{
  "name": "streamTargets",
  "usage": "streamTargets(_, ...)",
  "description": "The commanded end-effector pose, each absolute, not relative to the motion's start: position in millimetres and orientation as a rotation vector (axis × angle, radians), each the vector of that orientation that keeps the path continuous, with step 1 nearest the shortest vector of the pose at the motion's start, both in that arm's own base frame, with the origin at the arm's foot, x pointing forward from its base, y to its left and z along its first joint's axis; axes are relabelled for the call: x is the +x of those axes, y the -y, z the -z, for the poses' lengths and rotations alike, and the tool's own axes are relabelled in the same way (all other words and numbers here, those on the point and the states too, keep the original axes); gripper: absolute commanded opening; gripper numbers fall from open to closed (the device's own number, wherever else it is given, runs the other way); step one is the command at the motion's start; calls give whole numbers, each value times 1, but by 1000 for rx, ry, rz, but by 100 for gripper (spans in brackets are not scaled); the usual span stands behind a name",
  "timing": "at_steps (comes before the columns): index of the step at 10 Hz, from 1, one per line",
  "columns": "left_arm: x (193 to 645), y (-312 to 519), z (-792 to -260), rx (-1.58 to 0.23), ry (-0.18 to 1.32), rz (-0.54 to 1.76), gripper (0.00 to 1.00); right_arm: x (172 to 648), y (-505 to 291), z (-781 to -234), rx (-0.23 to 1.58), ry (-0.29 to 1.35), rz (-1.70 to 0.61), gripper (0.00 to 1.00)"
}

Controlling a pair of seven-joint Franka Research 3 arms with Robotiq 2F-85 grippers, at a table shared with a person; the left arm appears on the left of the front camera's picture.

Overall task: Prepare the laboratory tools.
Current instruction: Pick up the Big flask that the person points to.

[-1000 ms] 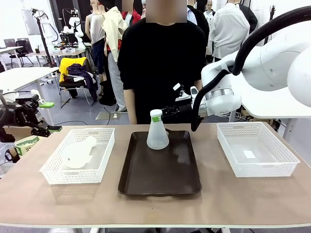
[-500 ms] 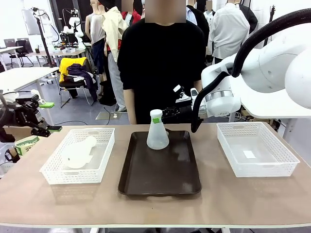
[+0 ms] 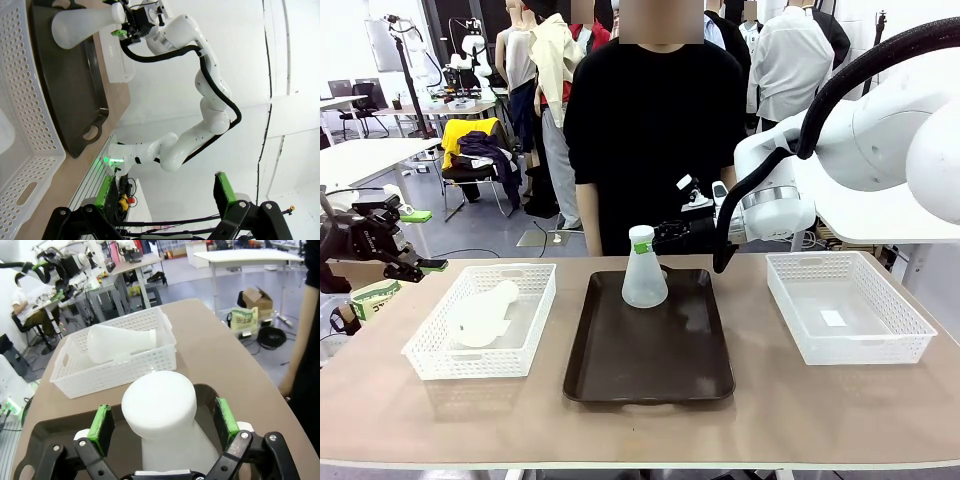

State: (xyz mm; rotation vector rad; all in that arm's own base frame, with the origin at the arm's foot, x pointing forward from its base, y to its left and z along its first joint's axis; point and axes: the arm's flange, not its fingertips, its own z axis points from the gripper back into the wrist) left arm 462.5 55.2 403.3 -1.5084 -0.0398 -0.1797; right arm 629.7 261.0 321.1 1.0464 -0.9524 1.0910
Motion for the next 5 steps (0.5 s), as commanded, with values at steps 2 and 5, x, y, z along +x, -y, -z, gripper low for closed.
streamTargets(2,463,-55,-405,-1501,49,179,100,622,-223,-348,969,888,-1038,100)
streamTargets(5,463,-55,-405,-1501,49,179,100,582,-164,-370,844,876,-918,100)
